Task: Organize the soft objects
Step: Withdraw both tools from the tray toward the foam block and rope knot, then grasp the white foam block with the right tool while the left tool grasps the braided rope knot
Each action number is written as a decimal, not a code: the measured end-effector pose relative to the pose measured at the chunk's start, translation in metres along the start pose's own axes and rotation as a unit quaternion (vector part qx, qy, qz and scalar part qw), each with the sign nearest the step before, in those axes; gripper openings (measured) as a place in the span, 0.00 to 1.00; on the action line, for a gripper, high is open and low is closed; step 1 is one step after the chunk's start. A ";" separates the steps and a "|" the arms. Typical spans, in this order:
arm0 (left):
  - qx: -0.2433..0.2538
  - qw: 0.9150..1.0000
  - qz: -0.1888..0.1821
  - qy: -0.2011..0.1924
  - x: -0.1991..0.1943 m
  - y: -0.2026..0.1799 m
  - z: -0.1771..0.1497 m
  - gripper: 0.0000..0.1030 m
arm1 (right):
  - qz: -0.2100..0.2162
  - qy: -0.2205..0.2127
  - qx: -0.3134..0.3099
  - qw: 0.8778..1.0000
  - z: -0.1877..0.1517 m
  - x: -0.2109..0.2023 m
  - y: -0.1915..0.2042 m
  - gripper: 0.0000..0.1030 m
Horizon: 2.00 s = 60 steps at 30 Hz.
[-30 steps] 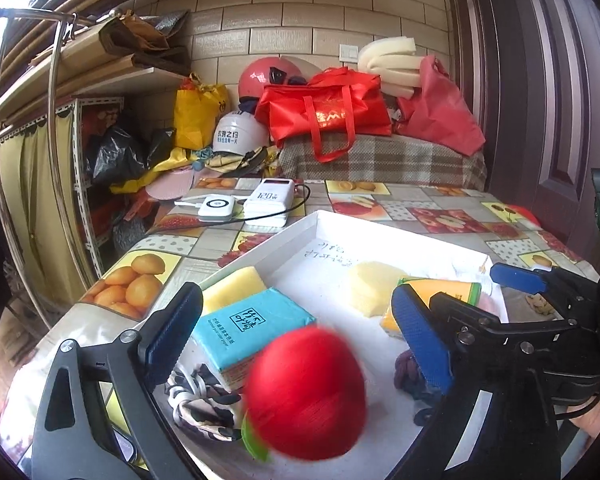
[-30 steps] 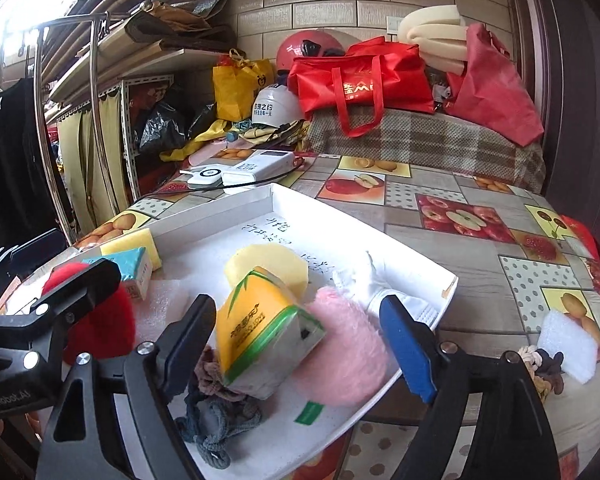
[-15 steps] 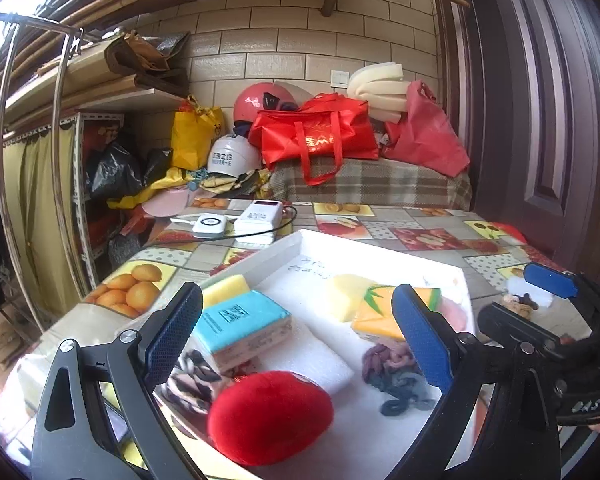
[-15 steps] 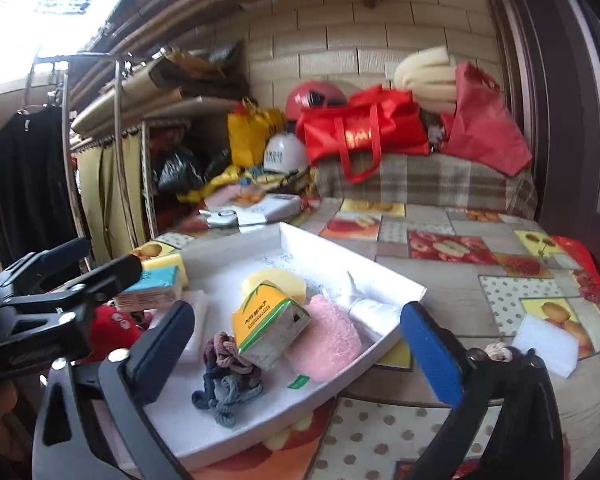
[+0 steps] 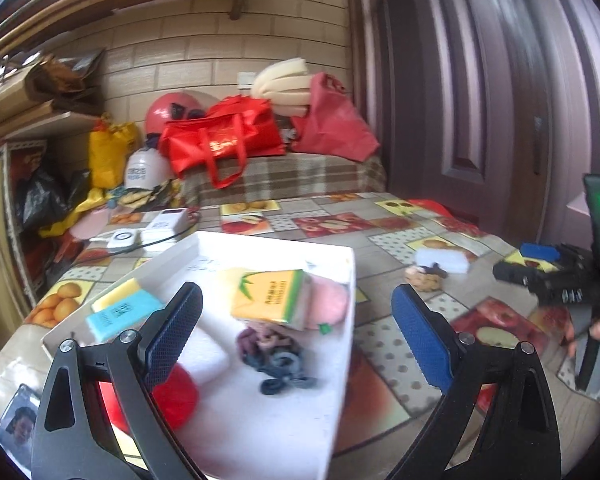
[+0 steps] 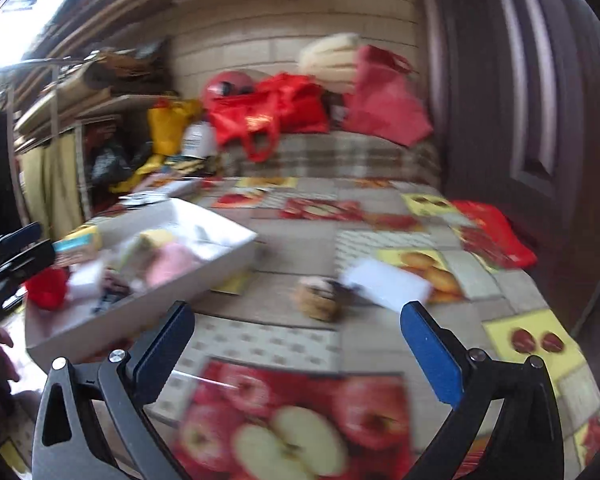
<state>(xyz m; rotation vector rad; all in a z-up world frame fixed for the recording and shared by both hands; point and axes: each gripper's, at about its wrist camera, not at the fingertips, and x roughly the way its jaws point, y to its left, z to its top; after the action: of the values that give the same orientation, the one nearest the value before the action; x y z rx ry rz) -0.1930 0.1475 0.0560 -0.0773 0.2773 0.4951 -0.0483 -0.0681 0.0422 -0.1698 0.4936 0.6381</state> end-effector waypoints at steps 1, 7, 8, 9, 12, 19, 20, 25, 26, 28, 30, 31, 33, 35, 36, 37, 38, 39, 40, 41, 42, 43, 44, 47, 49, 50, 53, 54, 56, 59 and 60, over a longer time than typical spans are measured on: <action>0.007 1.000 -0.006 0.002 0.001 -0.004 0.001 0.93 | -0.003 0.009 0.016 1.000 -0.001 0.000 -0.016 1.00; 0.050 0.998 -0.030 0.026 0.011 -0.036 0.001 0.93 | -0.040 0.056 0.117 0.991 -0.010 0.005 -0.084 1.00; 0.062 0.997 -0.031 0.028 0.011 -0.043 0.000 0.93 | -0.035 0.067 0.147 0.986 -0.014 0.008 -0.095 1.00; 0.077 0.996 -0.029 0.030 0.012 -0.050 -0.001 0.93 | -0.034 0.079 0.168 0.982 -0.017 0.012 -0.102 1.00; 0.119 0.992 -0.024 0.033 0.014 -0.070 -0.003 0.93 | -0.047 0.102 0.216 0.970 -0.025 0.017 -0.118 1.00; 0.196 0.979 -0.044 0.042 0.021 -0.113 -0.010 0.93 | -0.035 0.110 0.225 0.968 -0.028 0.017 -0.121 1.00; 0.198 0.978 -0.052 0.047 0.024 -0.118 -0.010 0.93 | -0.032 0.113 0.219 0.969 -0.026 0.019 -0.120 1.00; 0.159 0.977 -0.085 0.115 0.065 -0.125 -0.003 0.93 | 0.017 0.132 0.148 0.980 -0.013 0.042 -0.113 1.00; 0.142 0.978 -0.087 0.123 0.072 -0.123 -0.001 0.93 | 0.044 0.143 0.124 0.981 -0.010 0.051 -0.110 1.00; 0.110 0.981 -0.088 0.132 0.082 -0.119 0.002 0.93 | 0.064 0.168 0.083 0.980 -0.006 0.065 -0.104 1.00; 0.086 0.982 -0.085 0.142 0.090 -0.115 0.004 0.93 | 0.055 0.185 0.019 0.981 -0.002 0.078 -0.094 1.00; 0.082 0.982 -0.083 0.146 0.093 -0.115 0.005 0.93 | 0.048 0.192 -0.010 0.980 -0.001 0.083 -0.090 1.00; 0.081 0.981 -0.077 0.156 0.099 -0.117 0.005 0.93 | 0.042 0.212 -0.062 0.974 -0.002 0.098 -0.083 1.00; 0.084 0.979 -0.078 0.169 0.105 -0.121 0.004 0.93 | 0.048 0.213 -0.089 0.972 0.001 0.106 -0.079 1.00; 0.085 0.978 -0.078 0.174 0.107 -0.122 0.004 0.93 | 0.052 0.214 -0.095 0.971 0.002 0.111 -0.078 1.00; 0.085 0.977 -0.078 0.179 0.111 -0.123 0.004 0.93 | 0.057 0.214 -0.098 0.970 0.004 0.115 -0.079 1.00; 0.085 0.976 -0.080 0.185 0.114 -0.124 0.003 0.93 | 0.060 0.214 -0.101 0.970 0.007 0.120 -0.079 1.00; 0.083 0.974 -0.082 0.192 0.118 -0.126 0.003 0.93 | 0.065 0.215 -0.105 0.969 0.010 0.125 -0.078 1.00; 0.082 0.973 -0.084 0.196 0.121 -0.127 0.002 0.93 | 0.068 0.214 -0.109 0.968 0.012 0.130 -0.078 1.00; 0.082 0.972 -0.087 0.201 0.124 -0.128 0.002 0.93 | 0.069 0.215 -0.112 0.968 0.015 0.135 -0.077 1.00; 0.083 0.971 -0.090 0.206 0.126 -0.130 0.002 0.93 | 0.072 0.216 -0.113 0.967 0.018 0.140 -0.077 1.00; 0.086 0.969 -0.094 0.210 0.128 -0.132 0.001 0.93 | 0.074 0.214 -0.118 0.967 0.020 0.144 -0.076 1.00; 0.090 0.968 -0.096 0.212 0.129 -0.134 0.000 0.93 | 0.078 0.215 -0.121 0.966 0.023 0.148 -0.073 1.00; 0.097 0.966 -0.099 0.217 0.131 -0.139 -0.001 0.93 | 0.096 0.220 -0.123 0.963 0.027 0.159 -0.070 1.00; 0.099 0.965 -0.099 0.220 0.133 -0.140 -0.001 0.93 | 0.102 0.220 -0.130 0.961 0.028 0.162 -0.066 1.00; 0.098 0.965 -0.100 0.223 0.134 -0.140 -0.002 0.93 | 0.105 0.219 -0.134 0.961 0.027 0.160 -0.065 0.99; 0.092 0.964 -0.102 0.230 0.139 -0.139 -0.001 0.93 | 0.118 0.209 -0.141 0.960 0.026 0.151 -0.062 0.77; 0.088 0.965 -0.098 0.227 0.142 -0.139 0.001 0.93 | 0.121 0.204 -0.141 0.961 0.025 0.145 -0.062 0.67; 0.084 0.970 -0.089 0.212 0.150 -0.140 0.008 0.93 | 0.101 0.201 -0.126 0.966 0.022 0.136 -0.067 0.58; 0.091 0.971 -0.077 0.205 0.165 -0.148 0.015 0.93 | 0.063 0.198 -0.077 0.975 0.018 0.123 -0.087 0.58; 0.096 0.971 -0.077 0.207 0.171 -0.151 0.016 0.93 | 0.058 0.194 -0.060 0.977 0.018 0.120 -0.094 0.58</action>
<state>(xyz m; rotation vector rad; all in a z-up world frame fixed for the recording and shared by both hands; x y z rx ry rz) 0.0273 0.0950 0.0241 -0.0126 0.7217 0.2915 0.0990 -0.0741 -0.0005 -0.3870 0.8457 0.7540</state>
